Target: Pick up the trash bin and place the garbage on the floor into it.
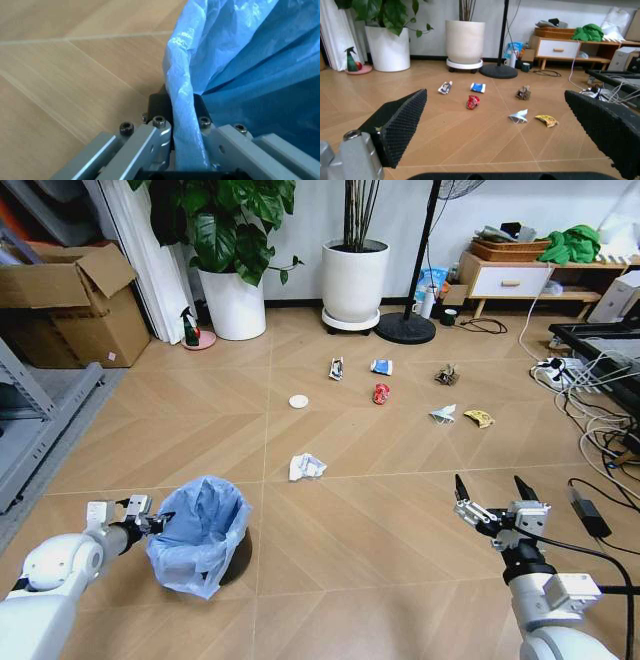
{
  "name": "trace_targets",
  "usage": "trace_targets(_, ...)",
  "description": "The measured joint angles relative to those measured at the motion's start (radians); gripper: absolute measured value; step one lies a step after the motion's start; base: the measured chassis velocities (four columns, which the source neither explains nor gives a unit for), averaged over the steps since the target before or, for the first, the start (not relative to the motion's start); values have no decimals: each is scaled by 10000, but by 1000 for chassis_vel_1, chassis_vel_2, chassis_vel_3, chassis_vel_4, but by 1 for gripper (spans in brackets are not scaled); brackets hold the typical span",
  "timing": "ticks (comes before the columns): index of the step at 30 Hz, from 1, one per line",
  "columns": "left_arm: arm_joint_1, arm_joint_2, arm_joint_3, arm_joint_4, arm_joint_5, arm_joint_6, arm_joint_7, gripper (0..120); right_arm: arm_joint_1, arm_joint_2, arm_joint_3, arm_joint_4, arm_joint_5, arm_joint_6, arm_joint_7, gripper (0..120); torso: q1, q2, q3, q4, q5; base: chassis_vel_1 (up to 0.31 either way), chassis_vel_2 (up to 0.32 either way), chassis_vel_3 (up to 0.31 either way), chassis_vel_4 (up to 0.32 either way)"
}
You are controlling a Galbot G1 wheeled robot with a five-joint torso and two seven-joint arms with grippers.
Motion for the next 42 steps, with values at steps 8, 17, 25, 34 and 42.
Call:
trace_targets(8, 846, -7, -877, -1413, -783, 35, -709, 0, 192, -146, -47, 0, 78, -260, 66, 100, 0, 0, -2, -2, 0, 0, 0, 0, 0)
trace_targets(17, 2212, 164, -2074, -3030, -652, 66, -935, 0, 180, -581, -66, 391, 260, -711, 196, 100, 0, 0, -2, 0, 1, 0, 0, 0, 0)
trace_targets(25, 2943, -661, -3101, -3786, -485, -108, -1105, 0, 63, -957, -176, 753, 369, -1080, 181, 100, -1, 1, -3, 0, 1, 0, 0, 0, 0)
trace_targets(34, 3134, -1163, -3603, -4036, -425, -174, -1084, 0, -39, -1265, -136, 755, 355, -1058, -72, 100, -1, 0, -3, -1, 1, 0, 0, 0, 0)
trace_targets(42, 3156, -1177, -3679, -4185, -302, -174, -1079, 0, -70, -1204, -137, 688, 189, -1041, -199, 100, -1, 1, -3, -2, 1, 0, 0, 0, 0)
